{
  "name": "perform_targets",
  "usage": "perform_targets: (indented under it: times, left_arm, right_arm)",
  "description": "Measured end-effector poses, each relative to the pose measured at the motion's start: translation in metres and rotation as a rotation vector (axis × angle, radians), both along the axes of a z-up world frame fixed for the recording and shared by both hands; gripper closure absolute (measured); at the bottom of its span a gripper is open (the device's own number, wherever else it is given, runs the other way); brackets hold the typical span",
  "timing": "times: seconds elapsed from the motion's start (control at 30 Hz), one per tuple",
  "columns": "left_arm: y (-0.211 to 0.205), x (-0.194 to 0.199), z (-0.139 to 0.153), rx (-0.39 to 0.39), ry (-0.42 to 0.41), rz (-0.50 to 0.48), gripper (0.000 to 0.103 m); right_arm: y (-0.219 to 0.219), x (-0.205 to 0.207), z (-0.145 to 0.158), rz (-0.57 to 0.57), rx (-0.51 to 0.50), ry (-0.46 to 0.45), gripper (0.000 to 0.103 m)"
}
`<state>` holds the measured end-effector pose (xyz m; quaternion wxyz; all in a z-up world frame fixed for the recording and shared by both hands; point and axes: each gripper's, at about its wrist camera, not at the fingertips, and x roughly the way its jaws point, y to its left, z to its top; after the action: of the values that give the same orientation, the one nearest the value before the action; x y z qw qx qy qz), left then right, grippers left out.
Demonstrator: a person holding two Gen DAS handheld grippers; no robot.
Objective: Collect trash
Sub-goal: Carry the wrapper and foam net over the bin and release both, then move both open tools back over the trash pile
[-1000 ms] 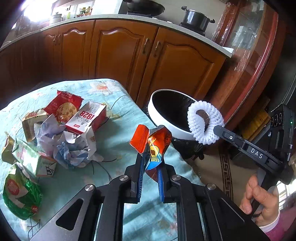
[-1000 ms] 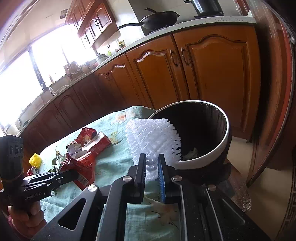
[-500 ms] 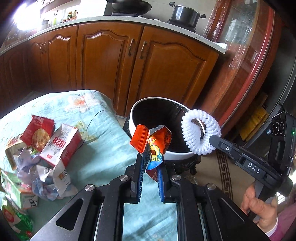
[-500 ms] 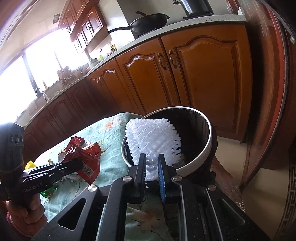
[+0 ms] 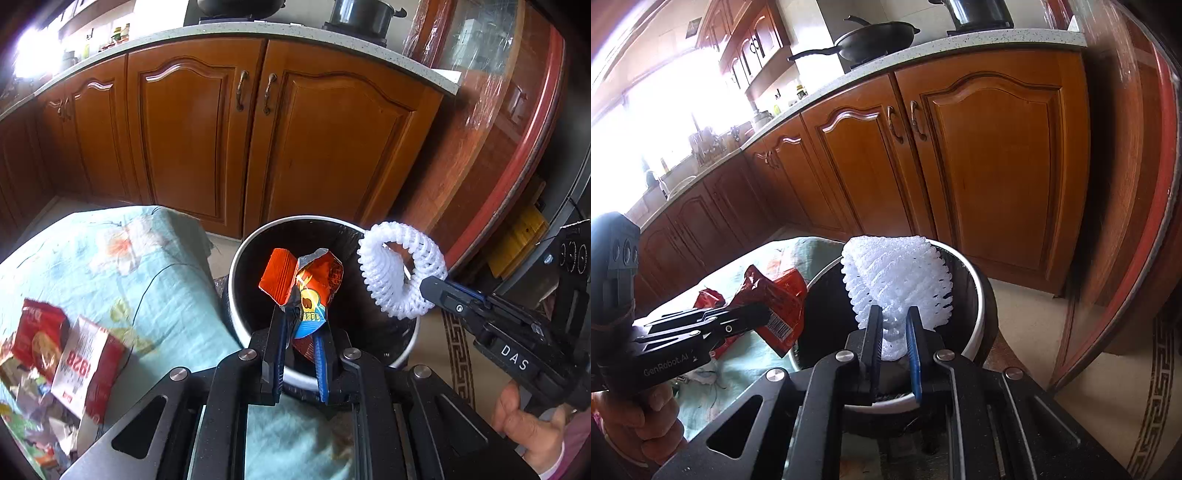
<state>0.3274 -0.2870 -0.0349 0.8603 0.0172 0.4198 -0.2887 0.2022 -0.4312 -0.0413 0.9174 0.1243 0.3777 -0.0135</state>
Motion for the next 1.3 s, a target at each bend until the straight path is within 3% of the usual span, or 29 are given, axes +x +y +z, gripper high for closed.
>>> perform_targets:
  times: [0.23, 0.33, 0.43, 0.5, 0.73, 0.8, 1.0, 1.3]
  left_arm:
    - [-0.025, 0.029, -0.016, 0.041, 0.033, -0.006, 0.09]
    - [-0.033, 0.038, -0.025, 0.063, 0.058, -0.004, 0.078]
    - [-0.034, 0.042, -0.028, 0.054, 0.073, 0.007, 0.062]
    - [-0.028, 0.041, -0.029, 0.04, 0.075, 0.018, 0.051]
    - [-0.002, 0.02, -0.025, -0.016, 0.078, 0.04, 0.05]
    - [0.01, 0.009, -0.025, -0.033, 0.076, 0.057, 0.049]
    - [0.051, -0.031, -0.029, -0.066, 0.071, 0.1, 0.047]
    - [0.12, -0.091, -0.025, -0.067, 0.057, 0.168, 0.046]
  right_arm:
    - [-0.007, 0.018, -0.015, 0.001, -0.012, 0.055, 0.09]
    - [-0.01, 0.023, -0.021, -0.007, -0.017, 0.078, 0.084]
    - [-0.013, 0.023, -0.025, -0.012, 0.005, 0.084, 0.071]
    - [-0.015, 0.02, -0.024, -0.019, 0.015, 0.077, 0.055]
    - [-0.016, 0.005, -0.017, -0.032, 0.059, 0.039, 0.049]
    - [-0.012, -0.002, -0.014, -0.027, 0.068, 0.024, 0.038]
    - [0.008, -0.026, -0.012, -0.015, 0.127, -0.008, 0.024]
    - [0.047, -0.054, -0.018, 0.024, 0.174, 0.004, 0.024]
